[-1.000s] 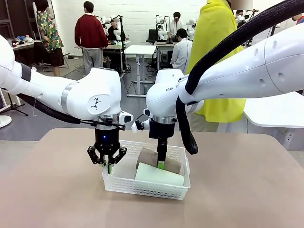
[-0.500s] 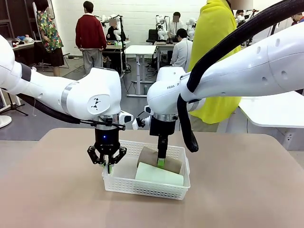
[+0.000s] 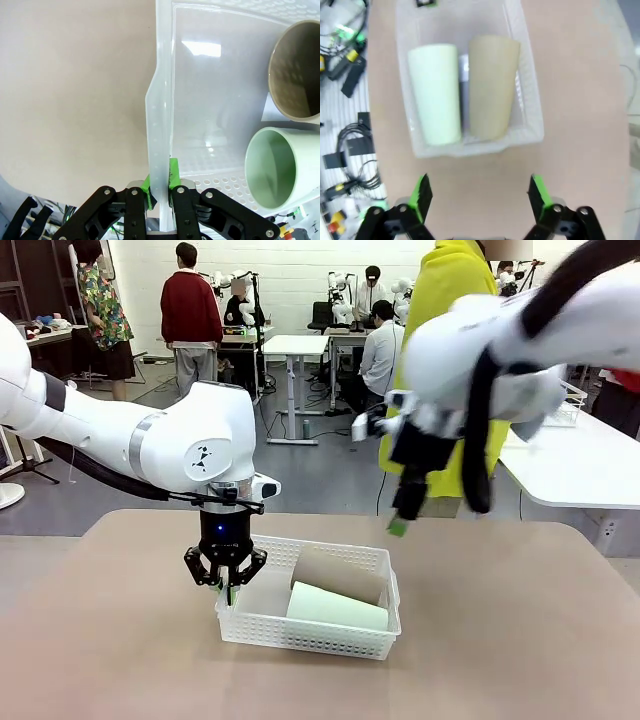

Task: Clean and organize the cups into the basket.
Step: Pick up the Reusable plastic cup from the right side of the table and stack it inside the Organizing basket in the center of the table.

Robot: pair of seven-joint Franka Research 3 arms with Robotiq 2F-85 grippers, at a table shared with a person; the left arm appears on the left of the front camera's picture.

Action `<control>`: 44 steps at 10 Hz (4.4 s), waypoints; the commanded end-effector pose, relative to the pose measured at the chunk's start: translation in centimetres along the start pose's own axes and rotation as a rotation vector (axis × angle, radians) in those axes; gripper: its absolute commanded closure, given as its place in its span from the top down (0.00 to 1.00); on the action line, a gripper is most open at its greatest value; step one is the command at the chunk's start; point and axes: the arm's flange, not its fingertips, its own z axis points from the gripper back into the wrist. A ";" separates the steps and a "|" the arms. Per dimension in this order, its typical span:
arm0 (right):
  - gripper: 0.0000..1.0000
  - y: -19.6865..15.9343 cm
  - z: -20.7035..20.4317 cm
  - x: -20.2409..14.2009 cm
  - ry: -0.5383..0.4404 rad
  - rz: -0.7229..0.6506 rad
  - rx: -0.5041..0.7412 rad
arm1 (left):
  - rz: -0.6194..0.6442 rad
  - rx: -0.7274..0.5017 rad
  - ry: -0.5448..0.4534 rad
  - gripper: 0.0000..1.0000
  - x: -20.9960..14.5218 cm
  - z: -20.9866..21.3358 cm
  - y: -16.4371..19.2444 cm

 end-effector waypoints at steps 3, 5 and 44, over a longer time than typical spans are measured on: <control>1.00 3.0 3.1 -16.6 -0.361 0.204 0.054 | 0.001 0.001 -0.010 0.00 0.1 0.3 0.1; 1.00 1.7 2.7 -23.0 -0.542 0.212 0.017 | 0.001 0.001 -0.010 0.00 0.1 0.3 0.1; 1.00 -3.4 -7.6 -35.0 -0.804 0.113 0.029 | 0.001 0.001 -0.010 0.00 0.1 0.3 0.1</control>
